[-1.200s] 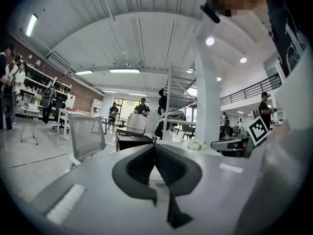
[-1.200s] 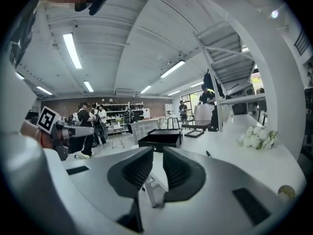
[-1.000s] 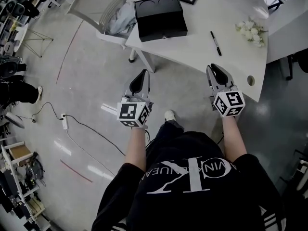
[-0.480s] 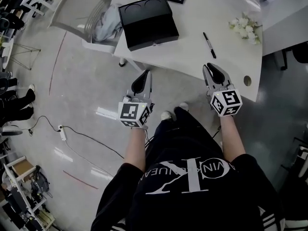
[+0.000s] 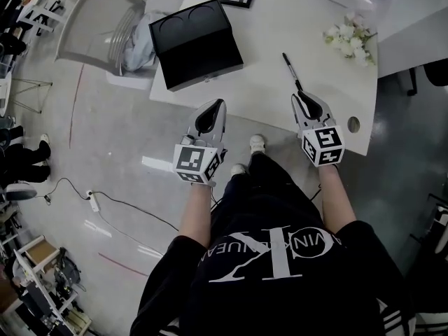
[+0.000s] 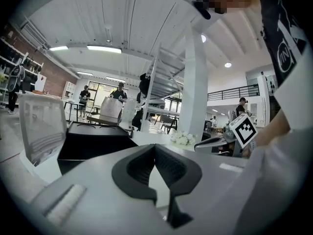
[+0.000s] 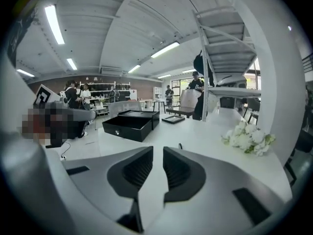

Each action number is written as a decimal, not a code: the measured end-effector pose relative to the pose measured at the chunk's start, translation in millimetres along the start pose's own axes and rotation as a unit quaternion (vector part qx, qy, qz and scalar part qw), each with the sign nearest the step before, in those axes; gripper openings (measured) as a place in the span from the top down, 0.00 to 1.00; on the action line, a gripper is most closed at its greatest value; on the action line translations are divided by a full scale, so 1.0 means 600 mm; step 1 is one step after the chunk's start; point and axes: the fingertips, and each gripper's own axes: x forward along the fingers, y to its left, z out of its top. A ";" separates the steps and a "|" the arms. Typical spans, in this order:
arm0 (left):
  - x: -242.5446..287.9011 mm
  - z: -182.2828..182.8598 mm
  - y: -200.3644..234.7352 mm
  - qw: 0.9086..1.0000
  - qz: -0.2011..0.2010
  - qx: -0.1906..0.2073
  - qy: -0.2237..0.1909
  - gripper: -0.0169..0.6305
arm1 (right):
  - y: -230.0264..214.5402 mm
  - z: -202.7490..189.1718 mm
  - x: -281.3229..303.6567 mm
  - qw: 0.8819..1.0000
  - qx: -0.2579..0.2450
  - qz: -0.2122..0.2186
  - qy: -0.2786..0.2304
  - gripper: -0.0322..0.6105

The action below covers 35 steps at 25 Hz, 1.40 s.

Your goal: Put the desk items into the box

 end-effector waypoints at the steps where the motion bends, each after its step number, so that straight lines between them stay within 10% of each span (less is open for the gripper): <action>1: 0.013 0.001 -0.001 1.000 -0.002 0.000 0.002 0.96 | -0.010 -0.002 0.008 1.000 0.003 -0.001 0.005 0.92; 35: 0.175 -0.036 0.000 0.998 -0.023 -0.015 0.051 0.96 | -0.096 -0.110 0.122 0.981 0.010 0.032 0.192 0.90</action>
